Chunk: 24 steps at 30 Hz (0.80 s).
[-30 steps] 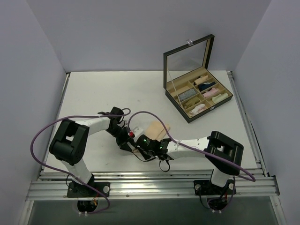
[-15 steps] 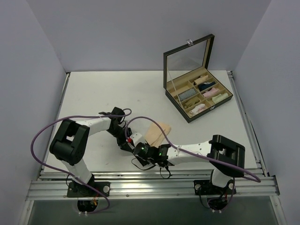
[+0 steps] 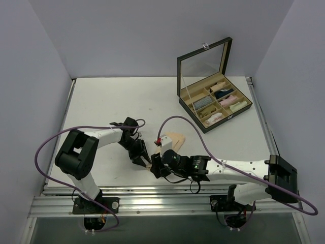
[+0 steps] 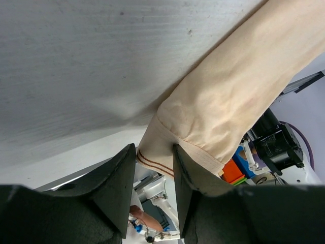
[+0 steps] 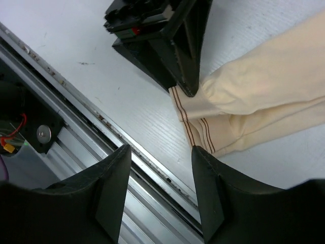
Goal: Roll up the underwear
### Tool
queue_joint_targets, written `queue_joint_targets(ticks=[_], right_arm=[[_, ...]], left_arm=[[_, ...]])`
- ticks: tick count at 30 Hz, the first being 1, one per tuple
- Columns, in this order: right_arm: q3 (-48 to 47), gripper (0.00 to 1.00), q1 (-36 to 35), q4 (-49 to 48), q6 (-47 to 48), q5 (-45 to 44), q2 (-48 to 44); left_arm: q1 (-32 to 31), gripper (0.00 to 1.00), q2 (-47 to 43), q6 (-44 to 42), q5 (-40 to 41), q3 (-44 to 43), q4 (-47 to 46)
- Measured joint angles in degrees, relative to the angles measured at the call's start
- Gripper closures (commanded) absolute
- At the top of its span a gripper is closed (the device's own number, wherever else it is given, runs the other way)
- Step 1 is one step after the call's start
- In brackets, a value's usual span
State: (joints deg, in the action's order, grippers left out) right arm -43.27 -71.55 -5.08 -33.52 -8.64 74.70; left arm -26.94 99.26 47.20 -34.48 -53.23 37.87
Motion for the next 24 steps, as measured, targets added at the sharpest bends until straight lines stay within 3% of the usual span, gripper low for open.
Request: queue_joint_targets(ticks=[12,15,16,19,24], right_arm=[[-1.9,0.57,6.6,3.2,-16.1,-0.1,8.0],[-2.8,0.66,6.6,4.0,-18.6,-0.7,8.7],[-2.7,0.78,6.6,4.2,-19.3,-0.8,8.7],[-2.3,1.00,6.6,4.4,-21.1,-1.3,8.7],[-0.1,1.00,6.6,6.3,-23.4,-2.8,7.6]], left_arm=[[-3.5,0.57,0.2,1.5,1.5,0.0,-0.5],[-3.8,0.57,0.6,1.7,1.7,0.0,-0.5],[-4.0,0.57,0.8,1.7,1.8,0.0,-0.5],[-4.2,0.57,1.0,1.7,2.3,0.0,-0.4],[-4.2,0.53,1.0,1.7,3.8,0.0,0.3]])
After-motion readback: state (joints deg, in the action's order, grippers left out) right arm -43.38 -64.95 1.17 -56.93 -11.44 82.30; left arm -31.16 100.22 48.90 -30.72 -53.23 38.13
